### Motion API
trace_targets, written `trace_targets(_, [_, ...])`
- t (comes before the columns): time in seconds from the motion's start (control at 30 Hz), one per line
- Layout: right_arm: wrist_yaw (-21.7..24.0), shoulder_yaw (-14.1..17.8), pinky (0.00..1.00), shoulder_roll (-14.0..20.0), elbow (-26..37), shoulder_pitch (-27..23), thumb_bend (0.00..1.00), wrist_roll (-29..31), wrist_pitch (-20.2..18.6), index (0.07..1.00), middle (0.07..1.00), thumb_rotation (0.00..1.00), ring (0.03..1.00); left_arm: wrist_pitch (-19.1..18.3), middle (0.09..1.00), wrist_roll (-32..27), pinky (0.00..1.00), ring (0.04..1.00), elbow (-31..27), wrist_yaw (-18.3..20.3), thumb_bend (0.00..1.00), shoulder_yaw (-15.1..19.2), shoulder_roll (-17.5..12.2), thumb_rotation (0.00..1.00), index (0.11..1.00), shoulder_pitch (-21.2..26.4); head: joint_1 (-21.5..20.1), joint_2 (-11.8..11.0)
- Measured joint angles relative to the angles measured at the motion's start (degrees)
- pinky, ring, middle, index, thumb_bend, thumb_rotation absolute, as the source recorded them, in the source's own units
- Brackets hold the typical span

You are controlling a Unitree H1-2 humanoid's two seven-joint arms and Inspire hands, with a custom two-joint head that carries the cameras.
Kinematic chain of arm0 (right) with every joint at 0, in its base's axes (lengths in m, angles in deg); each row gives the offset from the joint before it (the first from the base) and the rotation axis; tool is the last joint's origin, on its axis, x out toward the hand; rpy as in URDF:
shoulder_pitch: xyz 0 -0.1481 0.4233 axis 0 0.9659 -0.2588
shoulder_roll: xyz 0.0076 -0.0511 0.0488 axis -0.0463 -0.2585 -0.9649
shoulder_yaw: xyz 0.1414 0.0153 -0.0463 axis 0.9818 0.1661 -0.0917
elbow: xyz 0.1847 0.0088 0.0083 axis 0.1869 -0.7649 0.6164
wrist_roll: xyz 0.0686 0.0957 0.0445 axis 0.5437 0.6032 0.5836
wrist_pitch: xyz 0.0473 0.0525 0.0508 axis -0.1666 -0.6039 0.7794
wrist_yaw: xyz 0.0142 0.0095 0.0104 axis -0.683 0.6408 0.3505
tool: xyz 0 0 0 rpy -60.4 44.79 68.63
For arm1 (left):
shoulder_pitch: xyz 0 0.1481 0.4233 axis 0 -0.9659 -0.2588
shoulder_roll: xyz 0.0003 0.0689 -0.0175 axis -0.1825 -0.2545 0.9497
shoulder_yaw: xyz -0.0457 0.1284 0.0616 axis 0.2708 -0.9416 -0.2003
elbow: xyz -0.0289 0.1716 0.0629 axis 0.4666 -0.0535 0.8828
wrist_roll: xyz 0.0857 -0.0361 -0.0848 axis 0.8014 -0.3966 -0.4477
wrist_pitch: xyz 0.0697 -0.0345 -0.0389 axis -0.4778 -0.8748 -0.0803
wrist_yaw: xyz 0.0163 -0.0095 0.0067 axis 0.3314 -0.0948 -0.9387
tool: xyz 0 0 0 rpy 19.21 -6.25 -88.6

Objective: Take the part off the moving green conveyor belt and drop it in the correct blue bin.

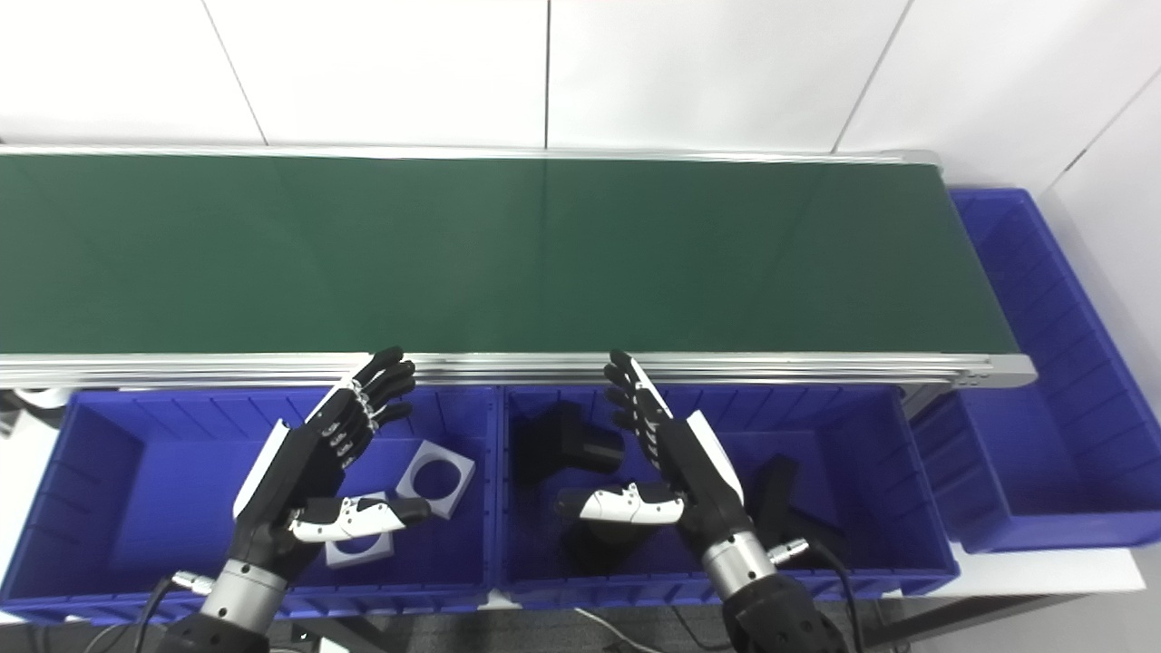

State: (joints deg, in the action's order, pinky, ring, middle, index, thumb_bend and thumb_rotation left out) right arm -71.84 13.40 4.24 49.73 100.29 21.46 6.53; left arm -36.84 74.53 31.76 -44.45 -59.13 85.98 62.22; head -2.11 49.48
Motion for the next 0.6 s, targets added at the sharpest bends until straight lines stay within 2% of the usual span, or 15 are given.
trace_targets(0.23, [0.00,0.02,0.88,0.90,-0.08,0.17,1.00,-0.30,0.29,1.000,0.963,0.27,0.934,-0.33,0.887,0.10,0.83,0.877,0.38,-0.07,0.88,-0.10,0.11,0.18,0.891,-0.10,1.41,-0.53])
trace_targets(0.5, [-0.28,-0.24,0.86,1.27,-0.17,0.38,1.00,-1.46,0.76,1.000,0.951,0.29,0.918,-0.09,0.881,0.07,0.82,0.875,1.02,-0.10,0.87,-0.09,0.25,0.16,0.886,-0.29,0.36,-1.49])
trace_targets(0.6, [-0.37,-0.46,0.87,1.19,-0.34,0.73,1.00,-2.13,1.53,1.000,0.952,0.29,0.921,0.65,0.881,0.07,0.82,0.875,1.80,-0.32,0.87,0.05,0.22,0.16,0.884,-0.40,-0.43,-2.64])
